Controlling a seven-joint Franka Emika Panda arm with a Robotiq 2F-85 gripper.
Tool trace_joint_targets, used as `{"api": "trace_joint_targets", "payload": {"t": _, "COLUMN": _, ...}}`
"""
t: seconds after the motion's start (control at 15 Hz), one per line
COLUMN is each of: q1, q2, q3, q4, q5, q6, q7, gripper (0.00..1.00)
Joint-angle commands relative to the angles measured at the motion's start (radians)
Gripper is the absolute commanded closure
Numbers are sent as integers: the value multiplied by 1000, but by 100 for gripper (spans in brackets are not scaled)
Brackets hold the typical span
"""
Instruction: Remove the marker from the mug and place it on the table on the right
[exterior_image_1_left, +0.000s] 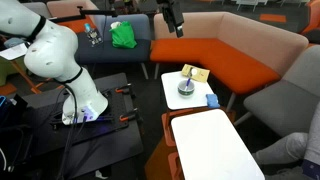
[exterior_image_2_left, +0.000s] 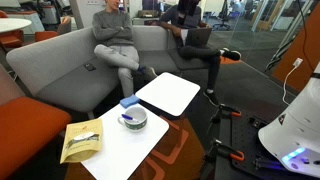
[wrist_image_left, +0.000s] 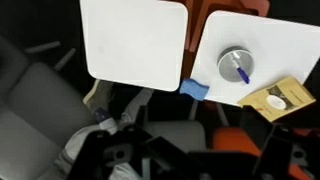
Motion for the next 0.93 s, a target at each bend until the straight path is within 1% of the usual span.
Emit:
{"api": "trace_joint_targets", "payload": {"t": 0.0, "q1": 9, "q2": 0, "q3": -8, "q4": 2, "q5": -5, "q6": -3, "q7": 4, "gripper": 0}}
{"api": "trace_joint_targets", "payload": {"t": 0.53, "q1": 9, "q2": 0, "q3": -8, "q4": 2, "q5": -5, "q6": -3, "q7": 4, "gripper": 0}}
{"api": "trace_joint_targets", "payload": {"t": 0.67, "q1": 35, "q2": 55, "q3": -16, "q4": 17, "q5": 3, "q6": 40, "q7": -47, "gripper": 0}}
{"api": "trace_joint_targets", "payload": {"t": 0.87, "q1": 101, "q2": 179, "q3": -13, "q4": 41, "q5": 22, "q6": 128, "q7": -136, "gripper": 0}}
